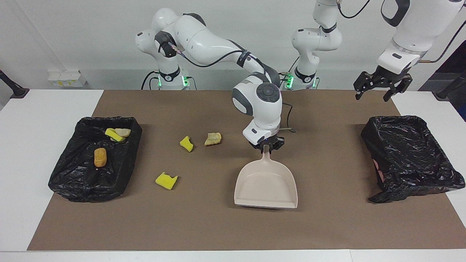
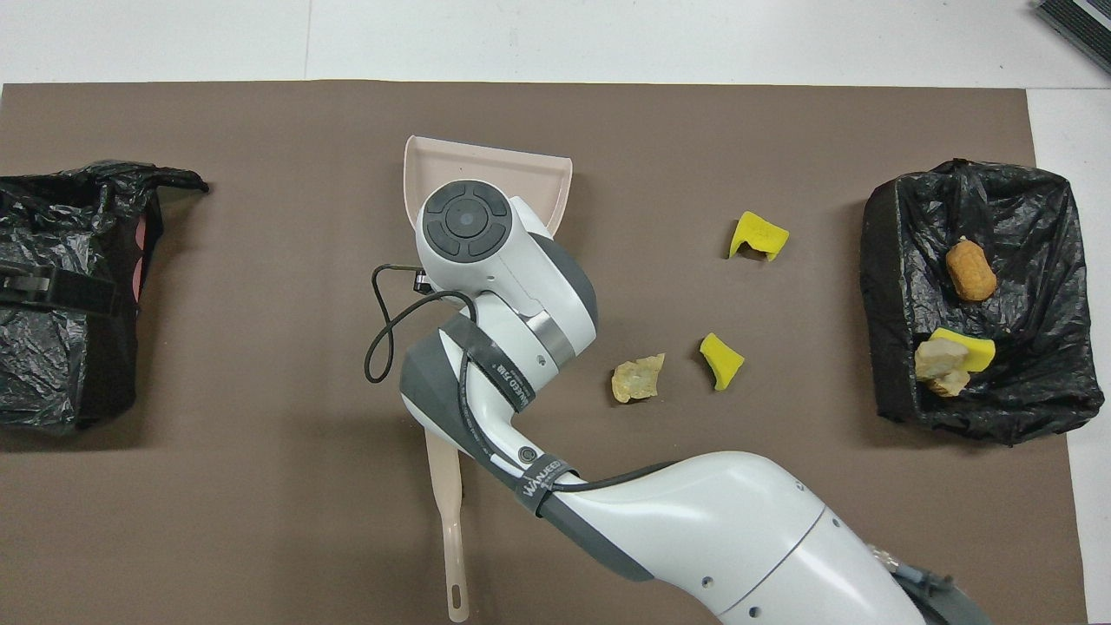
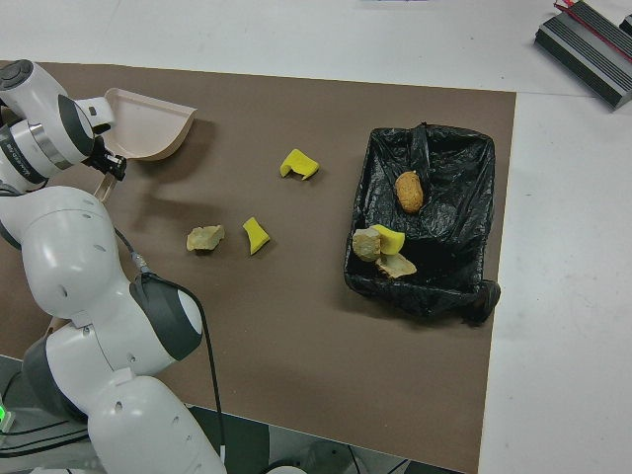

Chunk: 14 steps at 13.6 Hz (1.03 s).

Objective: Sweep and dump trash in bin

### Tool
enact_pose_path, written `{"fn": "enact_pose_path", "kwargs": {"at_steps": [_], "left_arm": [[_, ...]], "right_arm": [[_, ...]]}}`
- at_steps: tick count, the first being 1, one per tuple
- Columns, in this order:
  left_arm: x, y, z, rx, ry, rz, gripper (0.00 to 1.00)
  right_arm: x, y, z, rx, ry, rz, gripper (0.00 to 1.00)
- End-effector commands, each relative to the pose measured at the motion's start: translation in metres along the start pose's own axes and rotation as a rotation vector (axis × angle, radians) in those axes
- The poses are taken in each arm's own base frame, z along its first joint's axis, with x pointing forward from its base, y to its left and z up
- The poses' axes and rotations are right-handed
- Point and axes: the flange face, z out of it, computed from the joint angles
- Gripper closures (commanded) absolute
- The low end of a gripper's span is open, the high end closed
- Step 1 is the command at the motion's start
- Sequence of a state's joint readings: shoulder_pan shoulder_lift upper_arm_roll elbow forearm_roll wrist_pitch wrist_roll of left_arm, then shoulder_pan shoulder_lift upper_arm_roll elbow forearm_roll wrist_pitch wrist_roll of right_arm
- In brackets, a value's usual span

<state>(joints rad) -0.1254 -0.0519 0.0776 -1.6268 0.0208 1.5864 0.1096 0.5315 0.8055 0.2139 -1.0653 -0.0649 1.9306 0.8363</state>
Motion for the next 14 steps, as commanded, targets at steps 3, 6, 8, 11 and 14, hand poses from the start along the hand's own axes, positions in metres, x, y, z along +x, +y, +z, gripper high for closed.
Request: {"fn": "enact_pose_path", "kwargs": {"at_steps": [3,6,8,11,14], "left_arm": [[-0.004,-0.003,-0.001,0.018,0.003,0.009,0.00],[-0.004,-0.002,-0.001,0.018,0.003,0.010,0.00],[-0.004,-0.002,-0.001,0.018,0.003,0.010,0.00],[-0.004,-0.002,-0.001,0.018,0.003,0.010,0.00],[-0.004,-0.002,-0.001,0.018,0.003,0.010,0.00]], "right_arm": [[0.000,-0.001,-0.009,0.017,-0.006,0.018,0.46],[0.004,0.002,-0.014,0.022,0.000,0.024,0.22],[0.017,0.016,-0.043,0.051,0.026,0.047,0.00],[0.019,0.030,-0.086,0.070,0.055,0.060,0.00],[0.013,0.060,-0.126,0.037,0.058,0.081,0.00]]}}
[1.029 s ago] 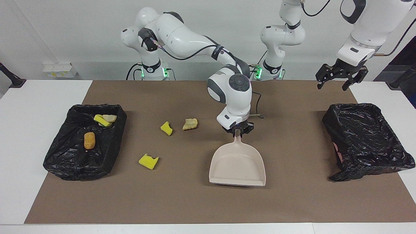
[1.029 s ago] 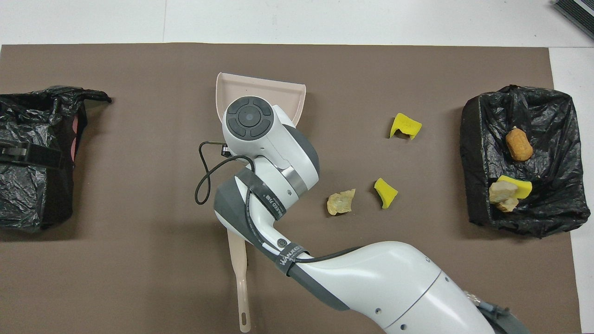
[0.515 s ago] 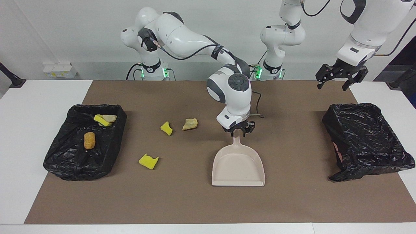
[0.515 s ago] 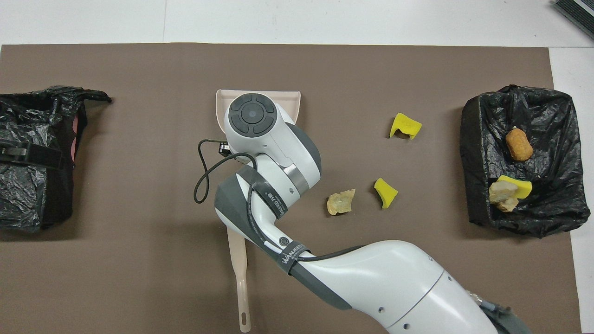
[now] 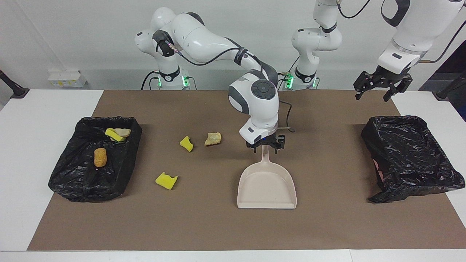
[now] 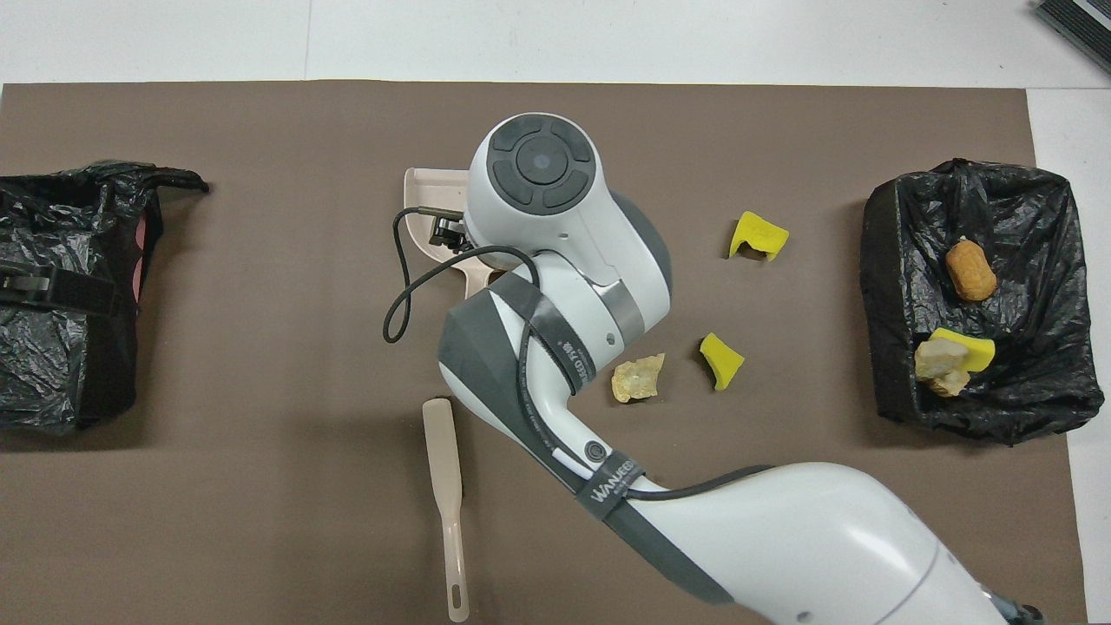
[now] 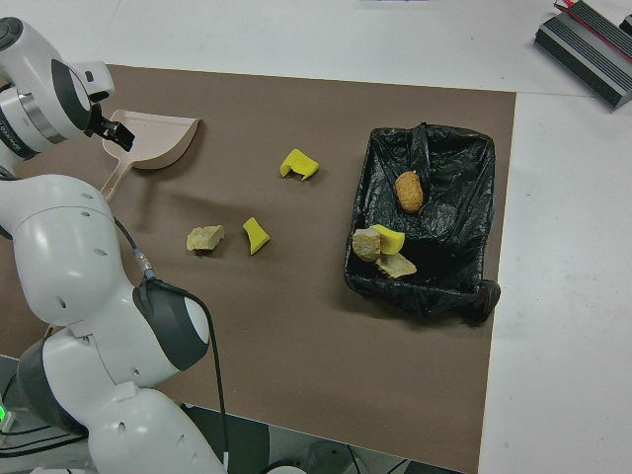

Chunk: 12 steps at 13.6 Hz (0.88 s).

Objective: Sweep and dump trash in bin

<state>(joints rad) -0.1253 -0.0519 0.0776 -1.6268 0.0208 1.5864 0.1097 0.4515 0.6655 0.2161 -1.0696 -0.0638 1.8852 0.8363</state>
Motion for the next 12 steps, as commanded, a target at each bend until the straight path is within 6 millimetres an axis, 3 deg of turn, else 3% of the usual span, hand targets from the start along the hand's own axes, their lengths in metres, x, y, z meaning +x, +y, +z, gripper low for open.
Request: {"fn": "enact_pose_path", "kwargs": {"at_steps": [1,4,5,9,12], "left_arm": [[-0.004,-0.002,-0.001,0.018,0.003,0.010,0.00],[-0.004,-0.003,-0.001,0.018,0.003,0.009,0.00],[-0.004,-0.002,-0.001,0.018,0.003,0.010,0.00],[-0.004,-0.002,-0.001,0.018,0.003,0.010,0.00],[-0.004,-0.002,-0.001,0.018,0.003,0.010,0.00]], "right_arm": [[-0.011,0.026,-0.032,-0.027,-0.031,0.022,0.00],[0.001,0.050,-0.050,-0.030,-0.076,0.047,0.00],[0.000,0.050,-0.053,0.005,-0.107,0.041,0.00],[-0.048,0.038,-0.068,-0.031,-0.124,0.005,0.00],[-0.100,0.028,-0.065,-0.073,-0.141,-0.038,0.00]]}}
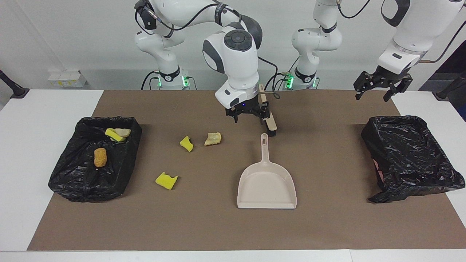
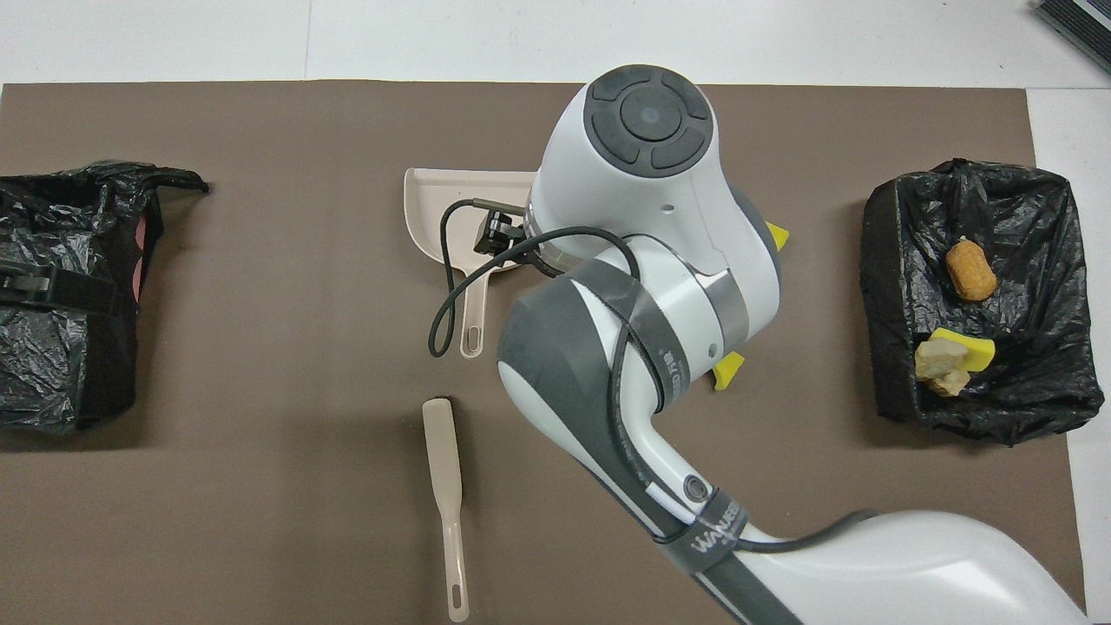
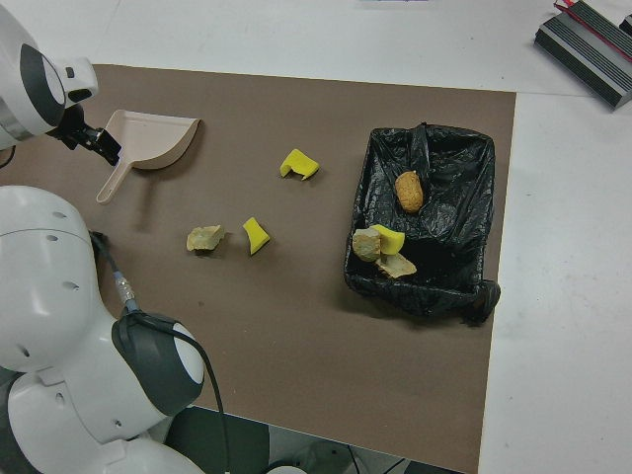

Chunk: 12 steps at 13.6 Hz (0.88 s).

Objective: Sweep and dump trash in bin

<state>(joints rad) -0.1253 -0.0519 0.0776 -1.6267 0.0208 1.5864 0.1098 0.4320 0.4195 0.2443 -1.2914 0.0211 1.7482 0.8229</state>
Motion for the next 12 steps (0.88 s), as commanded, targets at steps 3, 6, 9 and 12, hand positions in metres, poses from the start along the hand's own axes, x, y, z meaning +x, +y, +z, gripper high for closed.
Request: {"fn": "enact_pose_path", "kwargs": {"at_steps": [3,6,9,12], "left_arm": [[-0.004,-0.002,-0.001,0.018,0.003,0.010,0.00],[-0.004,-0.002,-0.001,0.018,0.003,0.010,0.00],[-0.004,-0.003,-0.001,0.018,0.003,0.009,0.00],[-0.004,-0.003,-0.001,0.018,0.003,0.009,0.00]], "right_arm": [[-0.103,-0.005,0.019,-0.016,0.003,-0.039,0.00],[-0.166,-0.013,0.046,-0.031,0.010,-0.091,0.00],[-0.224,-0.027,0.099,-0.039,0.001,-0.148,0.00],[-0.266,-0.024,0.158,-0.019,0.011,-0.200,0.00]]}}
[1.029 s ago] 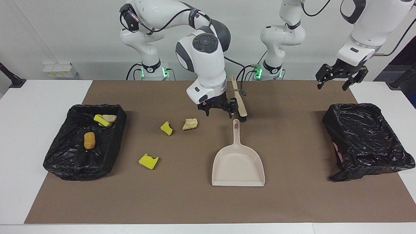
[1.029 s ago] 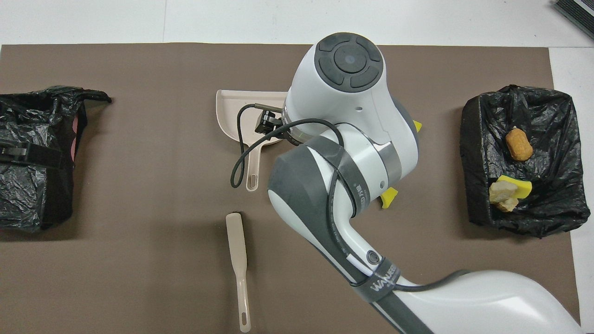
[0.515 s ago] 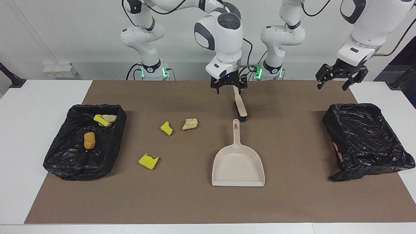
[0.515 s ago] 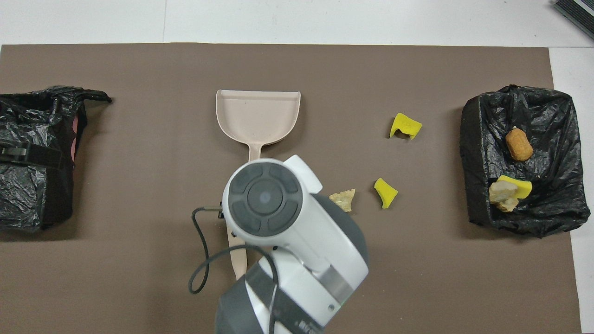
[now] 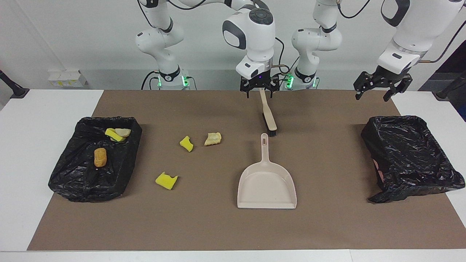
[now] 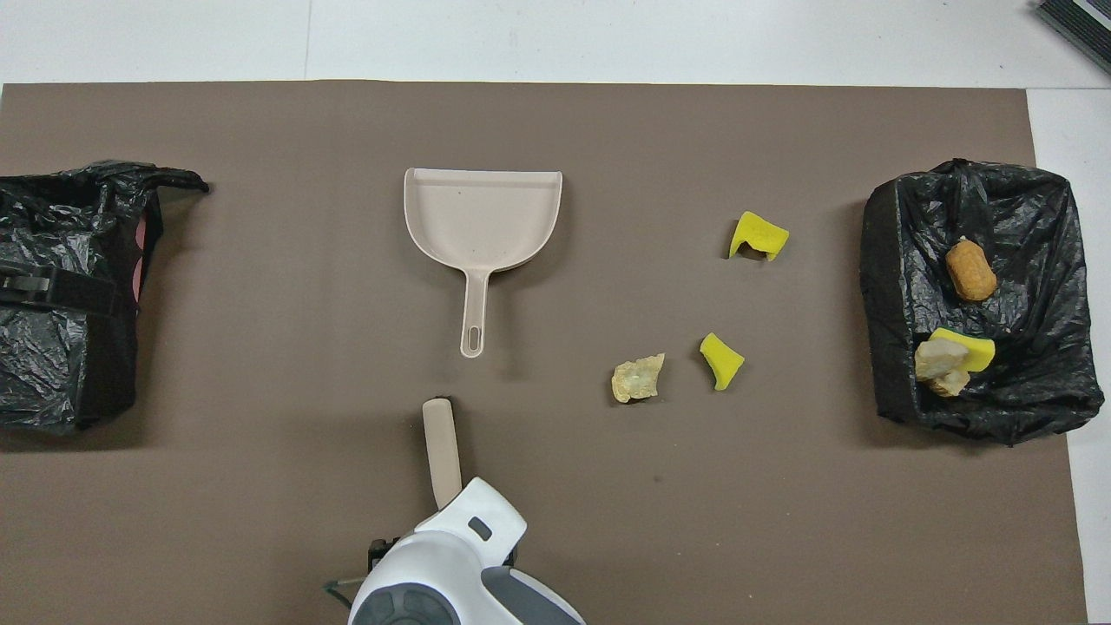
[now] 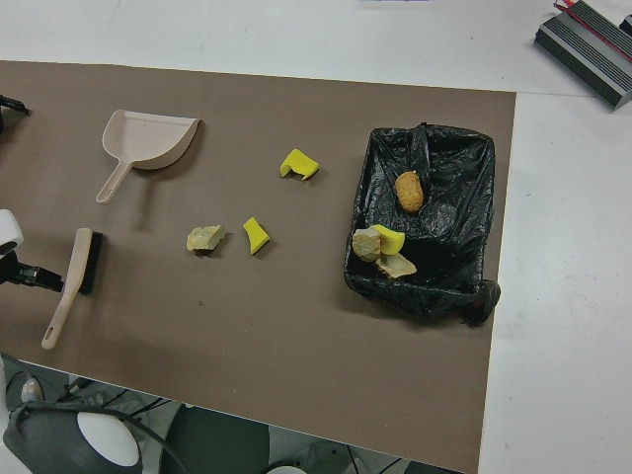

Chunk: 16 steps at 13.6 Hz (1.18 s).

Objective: Sweep and dump trash in bin

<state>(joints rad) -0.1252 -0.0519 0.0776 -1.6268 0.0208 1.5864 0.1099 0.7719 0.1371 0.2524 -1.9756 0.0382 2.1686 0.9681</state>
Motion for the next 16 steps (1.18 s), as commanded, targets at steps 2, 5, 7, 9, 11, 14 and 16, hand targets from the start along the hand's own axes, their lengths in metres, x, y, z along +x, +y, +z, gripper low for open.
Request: {"fn": "enact_pose_path", "kwargs": {"at_steps": [2,5,7,9,11,14,16], "left_arm": [[-0.004,-0.003,-0.001,0.018,0.003,0.009,0.00],[-0.004,-0.003,-0.001,0.018,0.003,0.009,0.00],[-0.004,-0.003,-0.001,0.018,0.003,0.009,0.00],[-0.004,-0.002,-0.001,0.018,0.003,0.010,0.00],[-0.004,-0.002,-0.001,0.018,0.003,0.010,0.00],[-0.004,-0.002,-0.001,0.018,0.003,0.010,0.00],[-0.004,-0.003,-0.001,0.018,0.003,0.009,0.00]], "right_arm": [[-0.031,0.008,0.046,0.031,0.005,-0.027,0.00],[-0.036,0.011,0.056,0.014,-0.006,-0.064,0.07],[-0.037,0.013,0.058,0.009,-0.009,-0.088,0.22],[-0.038,0.014,0.059,0.006,-0.010,-0.105,0.36],[-0.038,0.014,0.059,0.005,-0.011,-0.110,0.50],[-0.038,0.014,0.059,0.008,-0.009,-0.134,0.60],[-0.037,0.013,0.058,0.009,-0.009,-0.133,0.83]]}}
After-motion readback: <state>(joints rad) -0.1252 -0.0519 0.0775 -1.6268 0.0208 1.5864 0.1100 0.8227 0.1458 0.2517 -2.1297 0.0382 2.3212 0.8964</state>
